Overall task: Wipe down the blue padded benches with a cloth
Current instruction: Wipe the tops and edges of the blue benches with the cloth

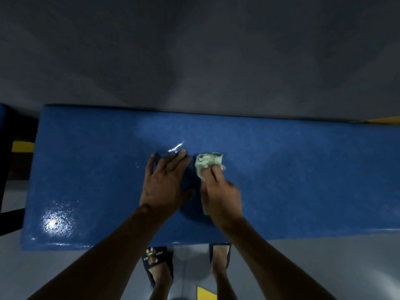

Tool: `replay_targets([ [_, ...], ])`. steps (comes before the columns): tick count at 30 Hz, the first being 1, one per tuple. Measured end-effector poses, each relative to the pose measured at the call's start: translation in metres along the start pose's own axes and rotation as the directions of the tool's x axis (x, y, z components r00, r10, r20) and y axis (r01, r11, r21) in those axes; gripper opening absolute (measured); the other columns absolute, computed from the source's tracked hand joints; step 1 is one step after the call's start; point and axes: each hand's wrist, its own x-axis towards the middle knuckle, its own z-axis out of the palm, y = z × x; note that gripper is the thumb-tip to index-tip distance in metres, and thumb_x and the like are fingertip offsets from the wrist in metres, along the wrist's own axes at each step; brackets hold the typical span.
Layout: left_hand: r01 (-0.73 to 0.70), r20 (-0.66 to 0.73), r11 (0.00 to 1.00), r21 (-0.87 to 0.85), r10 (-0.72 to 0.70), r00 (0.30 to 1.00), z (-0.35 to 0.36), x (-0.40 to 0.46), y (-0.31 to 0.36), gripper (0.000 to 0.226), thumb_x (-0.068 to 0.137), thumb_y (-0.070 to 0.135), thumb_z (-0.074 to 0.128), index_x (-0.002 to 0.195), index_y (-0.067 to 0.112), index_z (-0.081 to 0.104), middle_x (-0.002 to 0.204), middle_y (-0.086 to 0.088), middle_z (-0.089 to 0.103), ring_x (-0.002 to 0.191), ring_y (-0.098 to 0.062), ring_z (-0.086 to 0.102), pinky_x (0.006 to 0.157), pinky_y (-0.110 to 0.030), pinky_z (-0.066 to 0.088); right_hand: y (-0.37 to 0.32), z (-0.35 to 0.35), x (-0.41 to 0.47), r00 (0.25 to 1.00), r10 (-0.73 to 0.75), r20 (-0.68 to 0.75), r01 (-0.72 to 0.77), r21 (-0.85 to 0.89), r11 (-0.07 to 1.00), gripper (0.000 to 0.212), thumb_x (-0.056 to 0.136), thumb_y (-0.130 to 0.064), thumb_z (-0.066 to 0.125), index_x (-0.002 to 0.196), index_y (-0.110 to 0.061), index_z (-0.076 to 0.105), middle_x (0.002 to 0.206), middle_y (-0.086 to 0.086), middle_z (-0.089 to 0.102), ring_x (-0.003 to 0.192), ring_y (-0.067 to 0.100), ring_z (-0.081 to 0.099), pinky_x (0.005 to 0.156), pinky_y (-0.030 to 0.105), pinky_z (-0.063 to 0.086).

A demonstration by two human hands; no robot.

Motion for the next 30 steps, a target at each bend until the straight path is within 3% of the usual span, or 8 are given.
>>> replay_targets([
  [3, -0.033, -0.014, 0.999, -0.007, 0.033, 0.999, -0.005, -0.002, -0.003, 0.090, 0.071, 0.053, 0.077, 0.148, 0.023, 0.042, 0.159, 0.007, 0.035, 0.143, -0.019, 0.036, 0.118, -0.058, 0.016, 0.049, -0.014, 0.001, 0.988, -0.106, 0.113, 0.119, -0.113, 0.986, 0.037, 0.083, -0.027, 0.065, 0.120, -0.025, 0.056, 0.120, 0.006, 0.059, 0.064, 0.029, 0.065, 0.047, 0.033, 0.051],
  [7, -0.061, 0.080, 0.998, -0.002, 0.061, 0.995, -0.011, -0.001, -0.006, 0.094, 0.078, 0.055, 0.070, 0.155, 0.029, 0.023, 0.164, 0.014, 0.012, 0.150, -0.008, 0.014, 0.121, -0.051, 0.003, 0.121, -0.039, -0.009, 0.963, 0.267, 0.032, -0.262, -0.105, 0.959, 0.035, 0.095, -0.042, 0.034, 0.121, -0.026, 0.051, 0.124, 0.005, 0.051, 0.075, 0.037, 0.064, 0.058, 0.039, 0.051],
  [12, -0.046, 0.069, 0.999, -0.013, 0.046, 0.997, -0.006, -0.003, -0.003, 0.095, 0.079, 0.052, 0.070, 0.156, 0.027, 0.021, 0.165, 0.012, 0.011, 0.150, -0.012, 0.016, 0.121, -0.048, 0.003, 0.066, -0.013, -0.026, 0.869, 0.489, -0.076, -0.490, -0.002, 0.872, 0.021, 0.091, -0.019, 0.052, 0.112, -0.017, 0.053, 0.123, 0.010, 0.052, 0.068, 0.043, 0.061, 0.053, 0.041, 0.047],
  [14, -0.042, 0.074, 0.999, 0.012, 0.041, 0.996, -0.004, -0.002, -0.001, 0.095, 0.081, 0.054, 0.067, 0.157, 0.027, 0.016, 0.166, 0.013, 0.007, 0.150, -0.012, 0.013, 0.121, -0.048, 0.002, 0.015, 0.007, -0.034, 0.897, 0.441, -0.046, -0.439, 0.049, 0.897, 0.033, 0.085, -0.012, 0.061, 0.116, -0.020, 0.053, 0.128, 0.009, 0.054, 0.065, 0.040, 0.061, 0.049, 0.039, 0.047],
  [17, -0.043, 0.050, 0.999, 0.020, 0.042, 0.998, 0.001, -0.002, -0.001, 0.093, 0.083, 0.054, 0.064, 0.157, 0.025, 0.017, 0.166, 0.012, 0.008, 0.150, -0.013, 0.014, 0.122, -0.048, 0.002, -0.034, 0.014, -0.046, 0.984, 0.176, 0.038, -0.177, 0.020, 0.984, 0.031, 0.084, -0.017, 0.060, 0.112, -0.024, 0.049, 0.112, 0.003, 0.056, 0.061, 0.026, 0.061, 0.044, 0.031, 0.045],
  [21, -0.037, 0.040, 0.999, 0.032, 0.036, 0.999, 0.004, -0.004, -0.003, 0.095, 0.082, 0.055, 0.066, 0.158, 0.026, 0.016, 0.165, 0.013, 0.008, 0.150, -0.013, 0.013, 0.122, -0.047, 0.001, 0.012, -0.007, -0.043, 0.997, -0.068, 0.040, 0.071, -0.092, 0.993, 0.027, 0.085, -0.030, 0.051, 0.111, -0.026, 0.054, 0.105, 0.002, 0.063, 0.057, 0.024, 0.062, 0.042, 0.029, 0.045],
  [26, -0.026, 0.033, 0.999, 0.036, 0.025, 0.999, 0.004, -0.003, -0.002, 0.097, 0.081, 0.055, 0.068, 0.157, 0.028, 0.015, 0.165, 0.014, 0.007, 0.150, -0.010, 0.011, 0.122, -0.046, 0.000, 0.110, -0.032, -0.057, 0.938, 0.345, -0.025, -0.346, -0.108, 0.932, 0.027, 0.096, -0.037, 0.041, 0.116, -0.022, 0.053, 0.120, 0.007, 0.053, 0.067, 0.039, 0.062, 0.052, 0.037, 0.046],
  [30, -0.009, -0.001, 0.999, 0.051, 0.009, 1.000, 0.008, -0.004, 0.000, 0.097, 0.077, 0.052, 0.072, 0.156, 0.028, 0.021, 0.165, 0.013, 0.014, 0.149, -0.011, 0.017, 0.122, -0.047, 0.005, 0.065, -0.009, -0.054, 0.843, 0.526, -0.111, -0.525, 0.036, 0.850, 0.020, 0.090, -0.022, 0.053, 0.110, -0.018, 0.056, 0.119, 0.005, 0.051, 0.070, 0.041, 0.060, 0.053, 0.039, 0.046],
])
